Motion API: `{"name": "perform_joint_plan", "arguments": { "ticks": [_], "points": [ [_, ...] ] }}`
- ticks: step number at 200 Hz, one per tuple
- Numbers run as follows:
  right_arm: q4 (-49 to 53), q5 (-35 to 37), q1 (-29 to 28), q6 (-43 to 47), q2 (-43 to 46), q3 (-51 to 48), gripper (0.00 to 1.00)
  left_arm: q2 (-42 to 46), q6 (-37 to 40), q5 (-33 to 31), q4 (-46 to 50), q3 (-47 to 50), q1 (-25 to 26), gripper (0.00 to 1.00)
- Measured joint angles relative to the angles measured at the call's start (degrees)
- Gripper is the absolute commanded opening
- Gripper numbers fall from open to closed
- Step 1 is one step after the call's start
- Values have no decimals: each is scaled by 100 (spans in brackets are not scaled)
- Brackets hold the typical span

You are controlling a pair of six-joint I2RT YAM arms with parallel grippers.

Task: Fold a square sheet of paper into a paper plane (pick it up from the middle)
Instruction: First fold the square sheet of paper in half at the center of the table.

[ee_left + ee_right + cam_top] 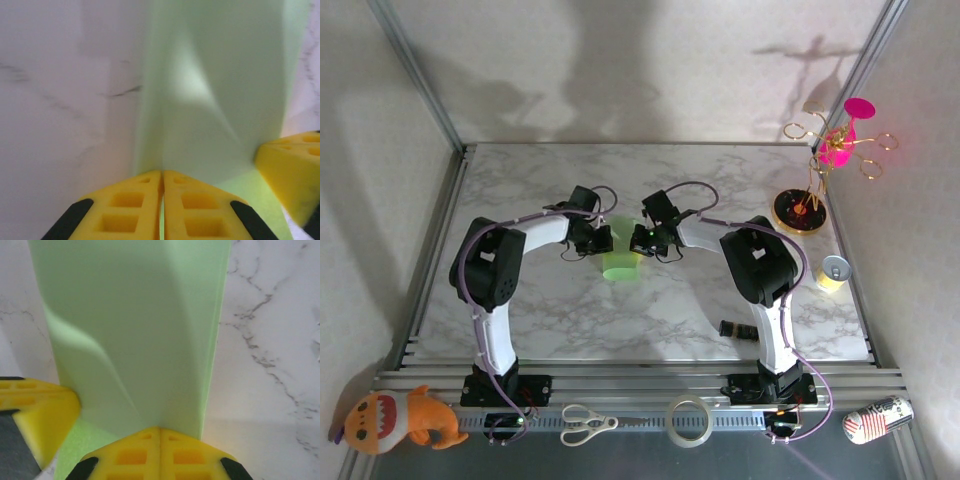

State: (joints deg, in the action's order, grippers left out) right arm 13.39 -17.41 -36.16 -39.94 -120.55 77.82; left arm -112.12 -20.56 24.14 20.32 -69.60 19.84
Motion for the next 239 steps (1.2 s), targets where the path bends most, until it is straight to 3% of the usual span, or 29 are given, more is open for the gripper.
{"name": "perform_joint_plan", "arguments": {
  "ticks": [45, 96, 143, 239],
  "points": [
    [258, 101, -33, 234, -55, 184, 3, 306, 24, -597, 382, 120, -321, 10],
    [540, 136, -31, 914, -164, 448, 3, 1010, -675, 203, -437, 590, -199, 11],
    [857, 162, -31, 1432, -306, 761, 3, 817, -1394, 896, -1331, 1158, 39, 11],
    [970, 221, -31, 1484, -343, 844, 3, 667, -1086, 640, -1311, 1434, 184, 11]
  ]
}}
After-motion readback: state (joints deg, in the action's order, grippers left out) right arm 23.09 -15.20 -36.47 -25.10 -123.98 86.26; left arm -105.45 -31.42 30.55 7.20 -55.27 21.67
